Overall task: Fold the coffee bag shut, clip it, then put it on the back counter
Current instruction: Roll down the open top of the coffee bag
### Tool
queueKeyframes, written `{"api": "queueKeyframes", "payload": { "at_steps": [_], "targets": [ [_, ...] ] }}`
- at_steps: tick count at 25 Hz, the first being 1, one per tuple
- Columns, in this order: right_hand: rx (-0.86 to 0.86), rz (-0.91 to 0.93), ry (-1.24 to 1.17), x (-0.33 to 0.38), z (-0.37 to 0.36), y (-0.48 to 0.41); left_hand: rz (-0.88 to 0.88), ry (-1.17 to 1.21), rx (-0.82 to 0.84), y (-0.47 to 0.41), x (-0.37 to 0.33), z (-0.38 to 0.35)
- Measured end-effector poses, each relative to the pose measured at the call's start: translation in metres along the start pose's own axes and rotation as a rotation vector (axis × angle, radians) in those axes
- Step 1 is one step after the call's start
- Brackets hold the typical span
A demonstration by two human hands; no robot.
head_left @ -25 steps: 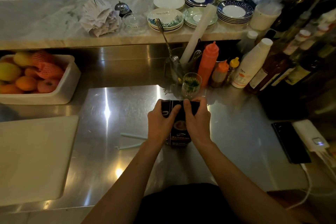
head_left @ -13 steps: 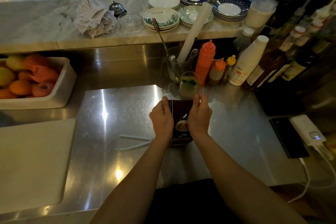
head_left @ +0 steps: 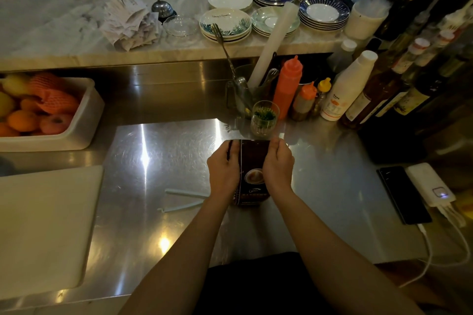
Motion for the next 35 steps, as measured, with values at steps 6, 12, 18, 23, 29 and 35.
{"api": "queueKeyframes", "payload": {
  "at_steps": [6, 12, 18, 23, 29, 35],
  "targets": [
    [0.205, 0.059, -0.113, 0.007, -0.012, -0.001, 0.202, 0.287, -0.014, 0.002, 0.029, 0.004],
    [0.248, 0.121, -0.061, 0.014, 0.005, -0.007, 0.067, 0.318, 0.417, -0.007, 0.007, -0.007],
    [0.674, 0.26, -0.033, 0.033, 0.006, -0.004, -0.106, 0.245, 0.426, -0.011, -0.015, 0.019],
    [0.551, 0.306, 0.018, 0.036, 0.011, -0.005, -0.065, 0.262, 0.407, -0.005, -0.015, 0.017],
    [0.652, 0.341, 0.113, 0.042, 0.006, 0.004, -0.075, 0.015, 0.423, -0.005, -0.018, 0.008],
    [0.559, 0.337, 0.095, 0.027, 0.012, -0.011, 0.014, 0.174, 0.46, -0.006, -0.001, 0.014]
  ]
}}
Point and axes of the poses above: each hand's wrist, its own y-axis away from the middle knuckle, its own z-axis out of the back of the hand, x = y × z, the point moved 9 cm from there along -y, towards the middle knuckle, and after that the axes turned 14 degrees about x, right-handed, at the moved point
